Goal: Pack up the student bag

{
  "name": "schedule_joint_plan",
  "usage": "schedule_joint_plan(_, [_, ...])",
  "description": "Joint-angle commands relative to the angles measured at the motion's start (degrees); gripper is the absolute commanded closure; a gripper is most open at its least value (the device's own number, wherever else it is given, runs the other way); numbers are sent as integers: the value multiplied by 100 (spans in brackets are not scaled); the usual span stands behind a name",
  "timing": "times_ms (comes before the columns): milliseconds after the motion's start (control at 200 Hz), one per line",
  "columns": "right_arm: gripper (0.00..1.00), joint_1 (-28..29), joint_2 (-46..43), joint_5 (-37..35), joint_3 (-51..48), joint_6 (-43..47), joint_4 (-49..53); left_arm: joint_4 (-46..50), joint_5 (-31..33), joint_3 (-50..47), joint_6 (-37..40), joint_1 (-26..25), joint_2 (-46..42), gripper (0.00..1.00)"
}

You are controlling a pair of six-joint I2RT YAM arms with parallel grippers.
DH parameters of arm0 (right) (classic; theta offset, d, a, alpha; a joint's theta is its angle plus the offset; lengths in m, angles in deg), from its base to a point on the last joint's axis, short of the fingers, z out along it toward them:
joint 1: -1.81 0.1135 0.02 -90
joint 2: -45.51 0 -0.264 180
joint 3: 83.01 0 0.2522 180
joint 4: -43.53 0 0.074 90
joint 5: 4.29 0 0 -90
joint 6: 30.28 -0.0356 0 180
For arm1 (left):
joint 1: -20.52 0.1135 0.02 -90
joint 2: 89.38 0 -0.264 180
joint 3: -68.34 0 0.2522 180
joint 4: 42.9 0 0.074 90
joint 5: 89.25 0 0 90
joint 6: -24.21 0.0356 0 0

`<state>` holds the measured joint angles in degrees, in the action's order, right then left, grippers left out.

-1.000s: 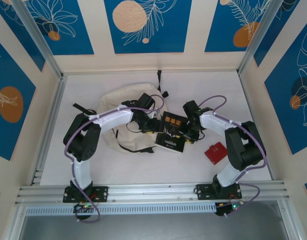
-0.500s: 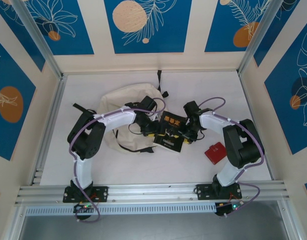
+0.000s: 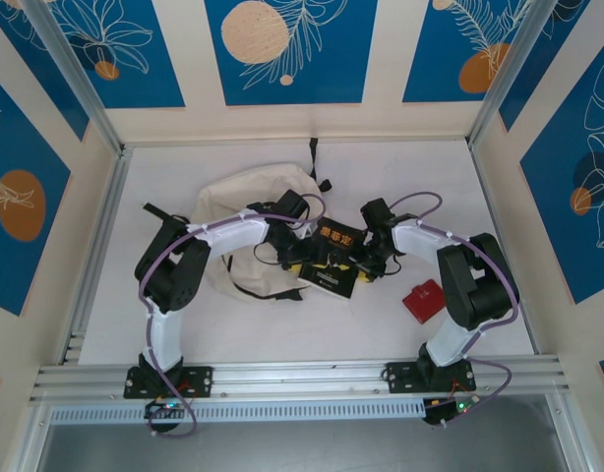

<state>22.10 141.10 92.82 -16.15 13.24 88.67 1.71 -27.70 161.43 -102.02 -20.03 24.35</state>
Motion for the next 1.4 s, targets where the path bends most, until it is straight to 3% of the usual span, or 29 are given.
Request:
schedule_joint_plan(0, [51, 40, -17, 256, -45, 58, -131, -257, -448, 19, -55, -78, -176, 48])
schedule_joint_plan(290, [49, -54, -594, 150, -2, 70, 72, -413, -490, -153, -100, 42, -811, 100])
schedule_joint_plan(540, [23, -199, -1934, 366, -127, -274, -258, -617, -232, -298, -197, 516, -1900, 100])
schedule_joint_plan(665, [14, -188, -2586, 781, -294, -892, -1140, -1124, 137, -562, -814, 886, -2462, 100])
schedule_joint_plan(840, [7, -22, -3018, 1123, -657, -2271, -2803, -2024, 807, -1010, -1872, 1271, -3009, 100])
schedule_joint_plan(1145, [2, 872, -2200, 358, -1377, -4989, -5572, -2873, 1687, -1556, -3262, 1359, -3393, 100])
schedule_joint_plan(1395, [0, 1229, -835, 265, -941, -5747, -6842, -2885, 1746, -1870, -3797, 1367, -3278, 100])
